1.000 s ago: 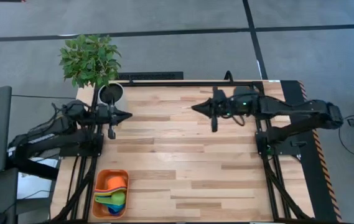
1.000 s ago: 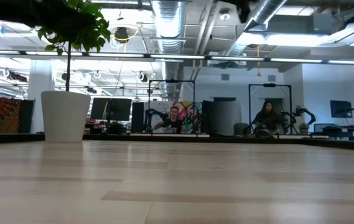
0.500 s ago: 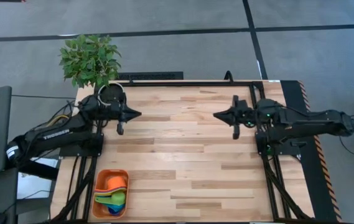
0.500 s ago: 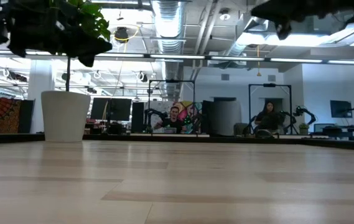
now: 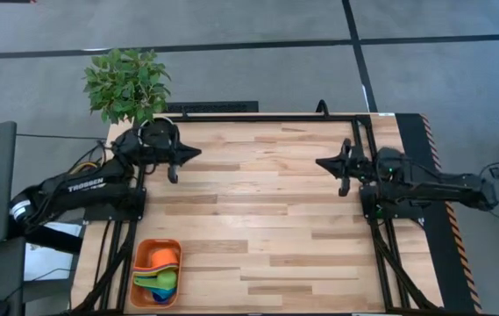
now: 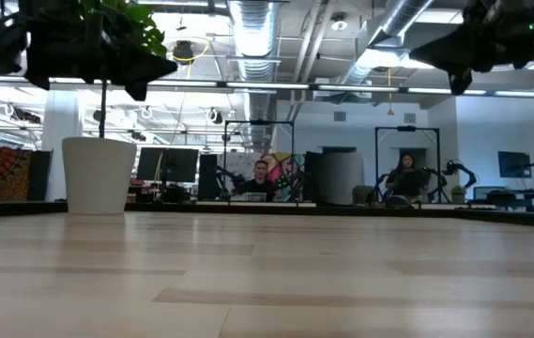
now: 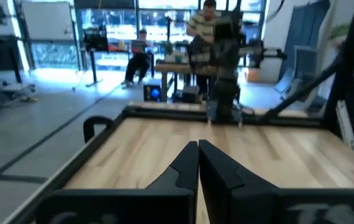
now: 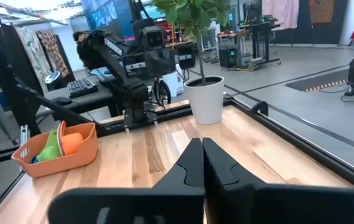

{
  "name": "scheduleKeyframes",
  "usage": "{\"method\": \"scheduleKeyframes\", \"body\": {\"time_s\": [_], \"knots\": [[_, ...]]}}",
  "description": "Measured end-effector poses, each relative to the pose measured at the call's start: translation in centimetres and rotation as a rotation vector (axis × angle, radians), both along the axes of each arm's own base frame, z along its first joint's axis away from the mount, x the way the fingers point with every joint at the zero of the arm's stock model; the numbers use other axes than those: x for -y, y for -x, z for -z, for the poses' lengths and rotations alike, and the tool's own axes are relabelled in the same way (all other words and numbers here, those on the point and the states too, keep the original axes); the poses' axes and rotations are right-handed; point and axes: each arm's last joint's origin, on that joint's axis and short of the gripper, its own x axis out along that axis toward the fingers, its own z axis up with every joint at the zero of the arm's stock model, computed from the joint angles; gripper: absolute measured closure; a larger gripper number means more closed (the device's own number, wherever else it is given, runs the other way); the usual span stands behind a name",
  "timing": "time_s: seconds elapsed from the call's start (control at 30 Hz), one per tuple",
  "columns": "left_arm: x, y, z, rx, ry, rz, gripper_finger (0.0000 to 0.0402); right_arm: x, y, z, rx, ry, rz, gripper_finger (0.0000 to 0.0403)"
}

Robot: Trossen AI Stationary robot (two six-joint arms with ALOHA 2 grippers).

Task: Nest measuring cups in basket
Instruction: Return to Home Position

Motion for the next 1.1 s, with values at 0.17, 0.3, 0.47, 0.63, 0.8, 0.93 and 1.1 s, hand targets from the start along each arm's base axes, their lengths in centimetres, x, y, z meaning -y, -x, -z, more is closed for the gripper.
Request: {"method": "scheduleKeyframes", "body": {"time_s": [0.17, 0.3, 0.47, 0.63, 0.8, 0.93, 1.1], "knots": [[-0.4, 1.5, -0.5, -0.001, -0.03, -0.017, 0.0401, 0.0, 0.9, 1.2, 0.017, -0.004, 0.015, 0.0386], [-1.0, 2.6, -0.2, -0.044, -0.022, -0.051, 0.0401, 0.1, 1.8, 1.5, 0.01, 0.004, 0.045, 0.0393], [-1.2, 2.5, 0.7, -0.113, 0.003, 0.002, 0.0401, 0.3, 3.3, 1.5, 0.029, 0.023, 0.101, 0.0394], [0.0, 1.0, 1.0, -0.126, 0.018, 0.044, 0.0401, 0.0, 4.1, 1.5, 0.065, 0.01, 0.064, 0.0391], [2.1, -0.8, 1.2, -0.134, -0.008, 0.073, 0.0401, -0.1, 4.2, 1.7, 0.048, -0.021, 0.045, 0.0397], [3.3, -0.6, 0.5, -0.093, -0.031, 0.083, 0.0401, -0.1, 4.1, 2.1, 0.015, -0.058, 0.025, 0.0389], [4.2, 1.7, -0.1, -0.095, -0.042, 0.037, 0.0401, -0.2, 4.2, 2.1, 0.009, -0.043, -0.006, 0.0398]]}}
